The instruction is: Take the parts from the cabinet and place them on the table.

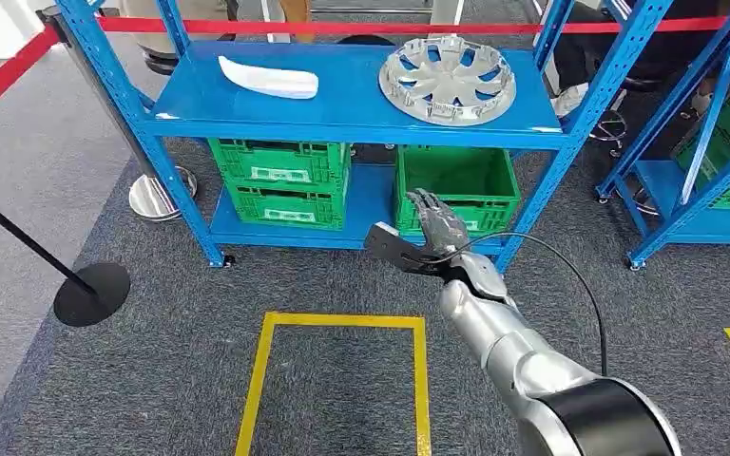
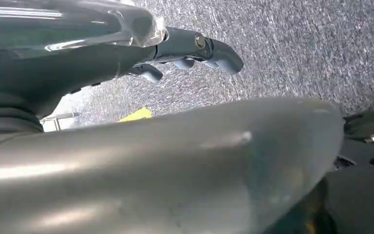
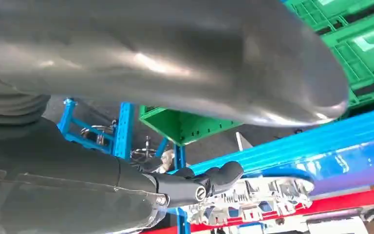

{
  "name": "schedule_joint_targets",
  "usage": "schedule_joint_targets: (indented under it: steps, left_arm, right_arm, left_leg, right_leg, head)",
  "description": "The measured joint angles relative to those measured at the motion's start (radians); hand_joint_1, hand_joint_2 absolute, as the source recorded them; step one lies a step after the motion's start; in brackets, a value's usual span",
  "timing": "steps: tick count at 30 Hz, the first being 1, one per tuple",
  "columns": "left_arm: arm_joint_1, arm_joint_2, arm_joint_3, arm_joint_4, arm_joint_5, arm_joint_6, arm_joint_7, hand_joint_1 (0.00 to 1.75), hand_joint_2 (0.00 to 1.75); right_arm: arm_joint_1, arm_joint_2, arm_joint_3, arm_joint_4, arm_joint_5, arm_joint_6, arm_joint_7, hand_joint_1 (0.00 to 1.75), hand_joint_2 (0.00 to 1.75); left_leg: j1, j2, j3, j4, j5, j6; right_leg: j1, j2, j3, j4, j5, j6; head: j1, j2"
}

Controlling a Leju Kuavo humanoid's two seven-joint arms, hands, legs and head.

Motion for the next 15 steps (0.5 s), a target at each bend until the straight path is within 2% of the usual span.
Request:
schedule_joint_targets:
  steps: [1, 2, 3, 4, 5, 6, 7, 8, 9, 11, 12, 13, 14, 15]
  left_arm:
    - [0.001, 0.000, 0.000, 0.000, 0.002, 0.003, 0.000, 0.00, 0.00]
    - [0.003, 0.000, 0.001, 0.001, 0.006, 0.005, 0.000, 0.00, 0.00]
    - [0.002, 0.002, 0.003, 0.002, 0.009, 0.007, 0.000, 0.00, 0.00]
    - [0.001, 0.003, 0.005, 0.002, 0.012, 0.011, 0.000, 0.00, 0.00]
    - [0.004, 0.004, 0.008, 0.002, 0.018, 0.012, 0.002, 0.00, 0.00]
    - [0.008, 0.003, 0.014, 0.002, 0.021, 0.014, 0.002, 0.00, 0.00]
    - [0.010, 0.005, 0.018, 0.002, 0.026, 0.017, 0.001, 0.00, 0.00]
    - [0.011, 0.006, 0.021, 0.002, 0.033, 0.025, -0.003, 0.00, 0.00]
    - [0.011, 0.006, 0.027, 0.002, 0.039, 0.029, -0.005, 0.00, 0.00]
    - [0.011, 0.007, 0.037, 0.002, 0.052, 0.029, -0.013, 0.00, 0.00]
    - [0.012, 0.008, 0.045, 0.002, 0.062, 0.029, -0.016, 0.00, 0.00]
    - [0.014, 0.010, 0.052, 0.002, 0.070, 0.034, -0.021, 0.00, 0.00]
    - [0.015, 0.012, 0.060, 0.002, 0.075, 0.044, -0.023, 0.00, 0.00]
    - [0.013, 0.015, 0.068, 0.002, 0.082, 0.049, -0.025, 0.00, 0.00]
  right_arm:
    - [0.000, 0.000, -0.002, 0.000, -0.003, 0.000, -0.005, 0.00, 0.00]
    - [0.001, 0.000, -0.005, 0.000, -0.004, 0.000, -0.007, 0.00, 0.00]
    - [0.000, -0.001, -0.007, 0.002, -0.006, 0.000, -0.009, 0.00, 0.00]
    - [0.002, 0.002, -0.008, 0.002, -0.006, 0.000, -0.012, 0.00, 0.00]
    - [0.004, 0.002, -0.009, 0.002, -0.007, 0.000, -0.016, 0.00, 0.00]
    - [0.004, -0.001, -0.013, 0.001, -0.008, 0.000, -0.020, 0.00, 0.00]
    - [0.004, 0.000, -0.016, 0.000, -0.010, -0.002, -0.026, 0.00, 0.00]
    - [0.002, 0.000, -0.018, -0.002, -0.012, -0.004, -0.033, 0.00, 0.00]
    - [0.000, 0.000, -0.018, -0.002, -0.013, -0.006, -0.039, 0.00, 0.00]
    - [0.002, 0.002, -0.019, -0.002, -0.013, -0.008, -0.049, 0.00, 0.00]
    - [0.004, 0.002, -0.021, -0.001, -0.014, -0.009, -0.054, 0.00, 0.00]
    - [0.006, 0.002, -0.022, -0.002, -0.018, -0.009, -0.061, 0.00, 0.00]
    - [0.006, 0.002, -0.024, -0.002, -0.021, -0.009, -0.068, 0.00, 0.00]
    - [0.006, 0.003, -0.025, -0.002, -0.022, -0.009, -0.073, 0.00, 0.00]
  left_leg:
    - [0.000, 0.000, 0.016, 0.000, -0.011, -0.004]
    - [0.000, 0.000, 0.014, -0.001, -0.021, -0.008]
    - [-0.003, -0.001, 0.022, 0.002, -0.025, -0.015]
    - [-0.003, 0.000, 0.015, 0.001, -0.029, -0.021]
    - [-0.003, 0.001, 0.022, 0.002, -0.033, -0.027]
    - [-0.003, 0.002, 0.025, 0.003, -0.033, -0.029]
    - [-0.002, 0.001, 0.023, 0.011, -0.036, -0.032]
    - [-0.002, 0.004, 0.000, 0.050, -0.034, -0.037]
    - [0.000, 0.005, -0.038, 0.114, -0.046, -0.043]
    - [0.004, 0.007, -0.133, 0.257, -0.104, -0.052]
    - [0.005, 0.007, -0.175, 0.309, -0.123, -0.055]
    - [0.005, 0.007, -0.199, 0.322, -0.113, -0.055]
    - [0.005, 0.007, -0.197, 0.288, -0.078, -0.054]
    - [0.005, 0.008, -0.174, 0.214, -0.021, -0.052]
  right_leg:
    - [0.000, 0.000, 0.038, -0.104, 0.068, -0.003]
    - [0.000, -0.003, 0.054, -0.172, 0.106, -0.005]
    - [0.006, -0.003, 0.051, -0.185, 0.067, -0.011]
    - [0.007, -0.006, 0.060, -0.180, 0.082, -0.022]
    - [0.008, -0.004, 0.059, -0.181, 0.083, -0.028]
    - [0.008, -0.003, 0.061, -0.182, 0.080, -0.032]
    - [0.000, 0.000, 0.073, -0.184, 0.079, -0.036]
    - [-0.001, -0.001, 0.082, -0.188, 0.073, -0.043]
    - [-0.001, -0.001, 0.089, -0.189, 0.068, -0.050]
    - [-0.001, -0.001, 0.100, -0.190, 0.054, -0.054]
    - [-0.001, -0.001, 0.107, -0.189, 0.048, -0.054]
    - [-0.001, 0.000, 0.117, -0.189, 0.040, -0.054]
    - [-0.001, 0.001, 0.128, -0.189, 0.033, -0.052]
    - [-0.001, 0.001, 0.142, -0.189, 0.025, -0.050]
  head:
    - [0.000, 0.000]
    - [0.001, 0.000]
    - [-0.004, 0.000]
    - [-0.003, 0.000]
    - [-0.005, 0.000]
    - [-0.003, 0.000]
    - [-0.005, 0.000]
    - [-0.003, 0.000]
    - [-0.011, 0.000]
    - [-0.010, 0.000]
    - [-0.010, 0.000]
    - [-0.009, 0.000]
    - [-0.010, 0.000]
    - [-0.010, 0.000]
